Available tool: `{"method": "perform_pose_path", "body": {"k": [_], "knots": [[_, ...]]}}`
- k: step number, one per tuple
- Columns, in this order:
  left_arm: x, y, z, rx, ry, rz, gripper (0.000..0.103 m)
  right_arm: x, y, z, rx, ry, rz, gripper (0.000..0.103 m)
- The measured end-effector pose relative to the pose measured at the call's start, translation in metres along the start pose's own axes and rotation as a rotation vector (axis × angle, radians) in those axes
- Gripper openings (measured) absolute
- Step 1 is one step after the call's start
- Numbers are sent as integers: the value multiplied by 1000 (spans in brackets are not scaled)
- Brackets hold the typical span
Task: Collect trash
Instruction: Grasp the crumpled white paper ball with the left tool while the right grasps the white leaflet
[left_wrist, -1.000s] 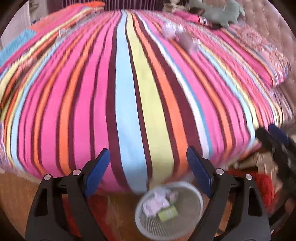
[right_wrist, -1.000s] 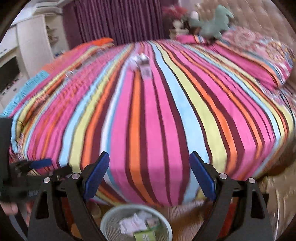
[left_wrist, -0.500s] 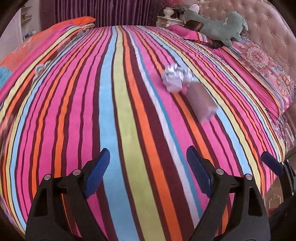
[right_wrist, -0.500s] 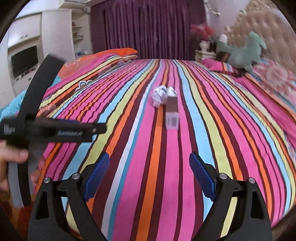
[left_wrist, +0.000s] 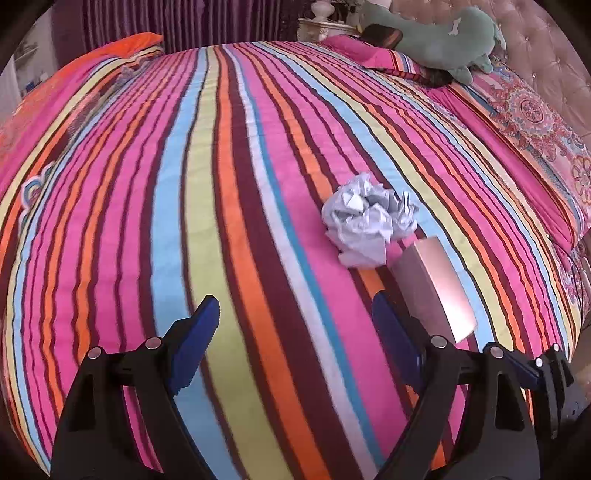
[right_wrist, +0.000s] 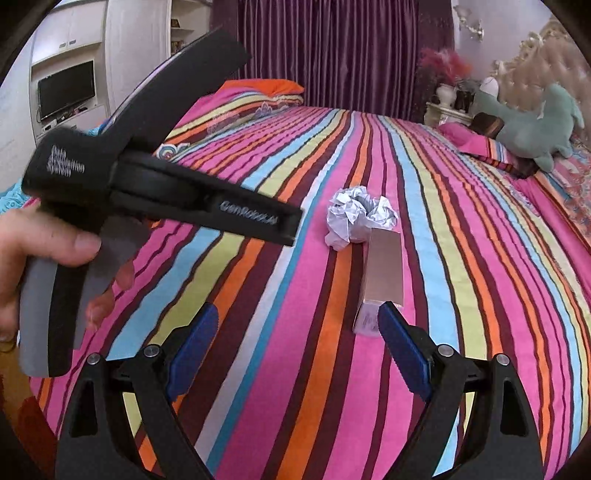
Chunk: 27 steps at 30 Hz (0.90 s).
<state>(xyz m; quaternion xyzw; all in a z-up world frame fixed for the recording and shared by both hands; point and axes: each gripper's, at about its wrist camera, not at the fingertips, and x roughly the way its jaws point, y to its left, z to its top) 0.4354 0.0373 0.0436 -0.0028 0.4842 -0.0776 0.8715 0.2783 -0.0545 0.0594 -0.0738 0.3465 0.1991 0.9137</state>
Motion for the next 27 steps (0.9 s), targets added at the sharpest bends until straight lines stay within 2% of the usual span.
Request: {"method": "perform_pose_path", "body": {"k": [11,13,16,19,23,27], "knots": [[33,-17,25,19,21,-44,83,25,-44,6,59,46,-100,84],[33,-18,28,20,15,-47,83,19,-50,7,96,25,-76,84],[29,-11,31,-4,-15,-77,83,1,-44,9,119,-58,34,84],[31,-4,37,-30,-1,-92,83,3,-29,10,105,-51,123,84],[33,-4,43,-15,11,-85,83,20,-22,9,98,6,140,84],[35,-8,46,0,17,-110,83,19,-18,7,87,14,121,84]]}}
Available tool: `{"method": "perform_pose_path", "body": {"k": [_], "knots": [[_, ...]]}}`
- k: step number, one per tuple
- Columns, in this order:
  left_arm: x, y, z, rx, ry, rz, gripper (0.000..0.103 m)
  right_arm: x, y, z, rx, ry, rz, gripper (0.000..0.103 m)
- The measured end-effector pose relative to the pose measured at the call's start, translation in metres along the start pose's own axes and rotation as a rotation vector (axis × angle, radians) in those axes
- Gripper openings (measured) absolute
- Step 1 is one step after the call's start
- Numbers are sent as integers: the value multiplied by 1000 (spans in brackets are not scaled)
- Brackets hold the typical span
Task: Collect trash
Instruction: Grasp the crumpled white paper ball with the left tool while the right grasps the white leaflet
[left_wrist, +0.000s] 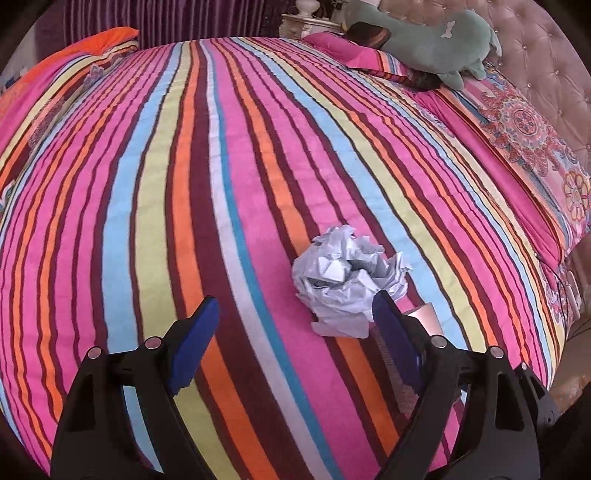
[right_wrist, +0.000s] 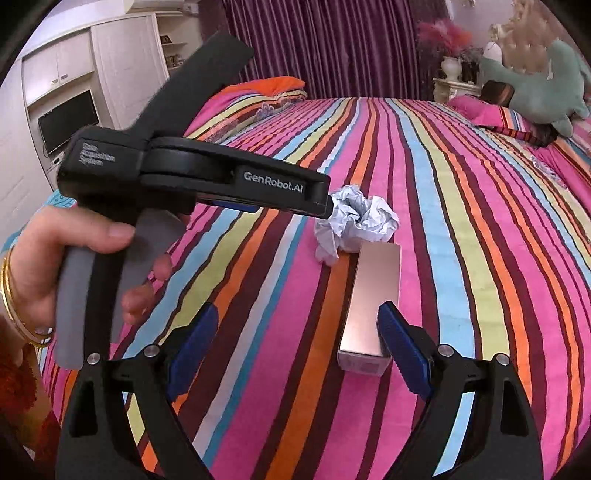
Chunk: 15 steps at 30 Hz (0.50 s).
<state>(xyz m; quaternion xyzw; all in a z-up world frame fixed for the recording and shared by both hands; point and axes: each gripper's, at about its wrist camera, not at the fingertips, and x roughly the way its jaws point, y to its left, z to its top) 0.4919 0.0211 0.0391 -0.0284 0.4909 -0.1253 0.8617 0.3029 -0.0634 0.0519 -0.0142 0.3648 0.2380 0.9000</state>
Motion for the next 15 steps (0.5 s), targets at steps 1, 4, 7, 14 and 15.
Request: {"method": "perform_pose_path", "body": {"k": [1,4,7,14,15], "knots": [[2,-2,0,4,3,-1,83,1,-1,1,-6,4,-14,84],[5,-4,1,10,8,12,83,-4,-4,2,36,11,3,84],[7,1,2,-11,1,7,83,-17,-2,8,42,-53,100,84],[10,1,6,-10,15,2,83,1,9,3,45,39,128,84],[10,0,6,-3,17,3,83,-1,8,2,27,25,85,84]]}}
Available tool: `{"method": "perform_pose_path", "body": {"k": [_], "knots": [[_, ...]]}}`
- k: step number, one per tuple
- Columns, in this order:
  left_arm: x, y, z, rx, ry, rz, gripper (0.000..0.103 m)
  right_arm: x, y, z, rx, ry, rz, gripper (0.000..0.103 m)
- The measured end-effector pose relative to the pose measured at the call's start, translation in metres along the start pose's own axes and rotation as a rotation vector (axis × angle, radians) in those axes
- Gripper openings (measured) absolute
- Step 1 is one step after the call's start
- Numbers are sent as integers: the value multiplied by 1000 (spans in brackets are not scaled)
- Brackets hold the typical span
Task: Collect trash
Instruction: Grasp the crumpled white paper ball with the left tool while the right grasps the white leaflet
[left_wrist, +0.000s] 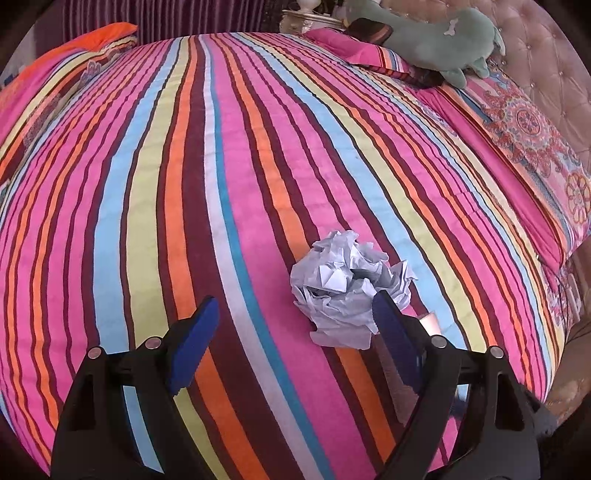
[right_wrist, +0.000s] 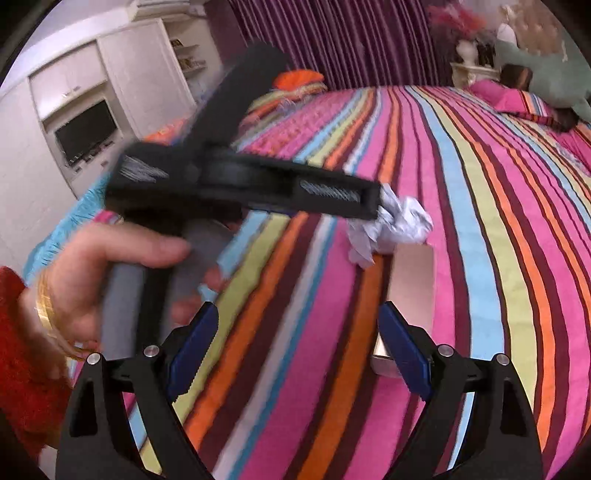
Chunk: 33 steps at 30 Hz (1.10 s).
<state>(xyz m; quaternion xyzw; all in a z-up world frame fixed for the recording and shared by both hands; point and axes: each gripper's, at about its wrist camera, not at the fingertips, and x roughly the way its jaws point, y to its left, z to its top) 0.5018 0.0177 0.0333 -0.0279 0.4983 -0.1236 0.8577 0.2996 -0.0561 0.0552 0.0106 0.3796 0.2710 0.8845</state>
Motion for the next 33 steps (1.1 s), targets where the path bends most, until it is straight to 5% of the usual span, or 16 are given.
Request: {"method": "perform_pose_path", "body": {"k": [17,23,33], "knots": [[16,-45,-3,145,12,-6,83,7,-56,-17,28,34,-301,84],[28,-53,-1,179,24,28,83,22,-69,-10,48,46,-353,84],[53,-52,-1,97,27,61,83,42,-82,-8,91,113,-393,83]]}}
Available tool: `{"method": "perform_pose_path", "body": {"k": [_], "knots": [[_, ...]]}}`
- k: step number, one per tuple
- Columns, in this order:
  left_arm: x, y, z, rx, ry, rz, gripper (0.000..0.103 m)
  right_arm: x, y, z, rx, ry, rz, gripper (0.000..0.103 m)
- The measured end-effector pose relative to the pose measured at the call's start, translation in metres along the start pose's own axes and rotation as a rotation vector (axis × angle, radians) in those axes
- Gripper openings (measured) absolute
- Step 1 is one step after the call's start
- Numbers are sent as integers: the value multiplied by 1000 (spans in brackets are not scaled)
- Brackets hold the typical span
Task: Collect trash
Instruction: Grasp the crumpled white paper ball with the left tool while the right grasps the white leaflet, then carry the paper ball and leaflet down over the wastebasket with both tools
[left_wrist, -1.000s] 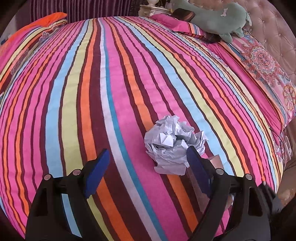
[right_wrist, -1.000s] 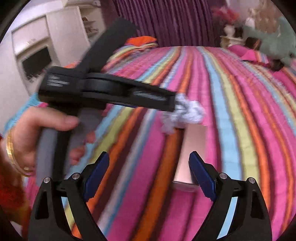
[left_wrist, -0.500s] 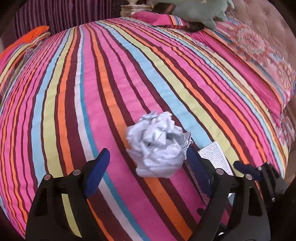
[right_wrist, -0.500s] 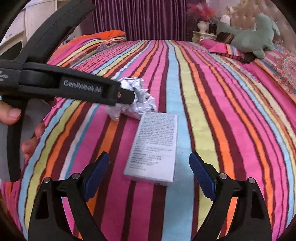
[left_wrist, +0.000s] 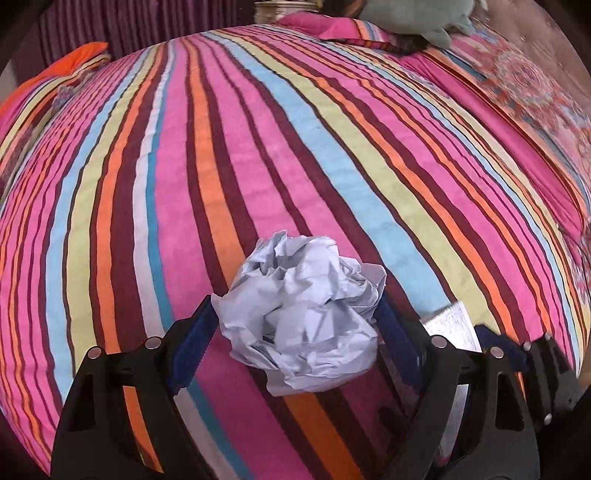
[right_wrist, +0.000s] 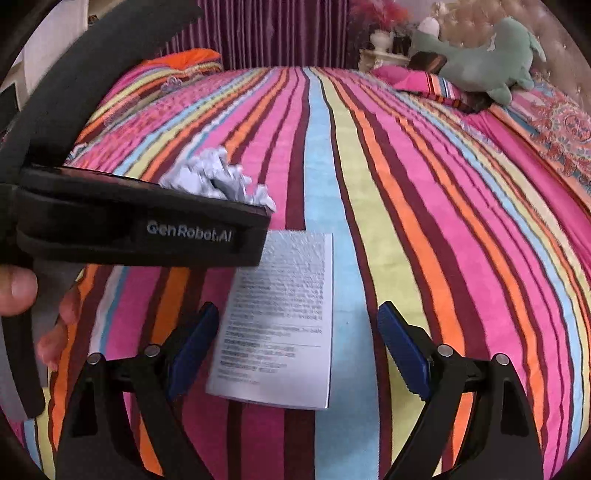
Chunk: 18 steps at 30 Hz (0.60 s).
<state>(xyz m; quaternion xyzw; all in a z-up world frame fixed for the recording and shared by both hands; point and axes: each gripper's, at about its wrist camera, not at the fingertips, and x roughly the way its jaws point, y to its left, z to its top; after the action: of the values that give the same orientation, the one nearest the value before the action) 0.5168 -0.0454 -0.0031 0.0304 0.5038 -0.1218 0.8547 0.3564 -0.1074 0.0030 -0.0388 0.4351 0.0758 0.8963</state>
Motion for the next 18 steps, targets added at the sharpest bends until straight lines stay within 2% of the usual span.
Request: {"method": "perform_pose_path", "body": {"k": [1,2,3,4,5,7,10,18], "knots": [[1,0,-1,-6,-3,9,81,-1,1,-1,-1,-1,-1,82],[3,0,-2,-10,-1,16,69,-1,1,-2,-3,-3,-1,82],[4,0,-3,-14,6,4,64,-1,2,-2,-7,-5,0,75],[4,0,-4,-10,0,3,63,-1,3,-2,-12,-7,2,67],[3,-1,-5,-2,-2,9,62,-1,4,-3,-15,-8,2,63],[1,-3,-6,13,-8,22,61,-3,7,-4,-19,-11,0,45],[-5,-3,-9,12,-19,57,60,-6,8,-6,-1,-5,-4,45],[-32,8,-26,-35,-35,85,60,-30,2,-13,46,4,-2,45]]}}
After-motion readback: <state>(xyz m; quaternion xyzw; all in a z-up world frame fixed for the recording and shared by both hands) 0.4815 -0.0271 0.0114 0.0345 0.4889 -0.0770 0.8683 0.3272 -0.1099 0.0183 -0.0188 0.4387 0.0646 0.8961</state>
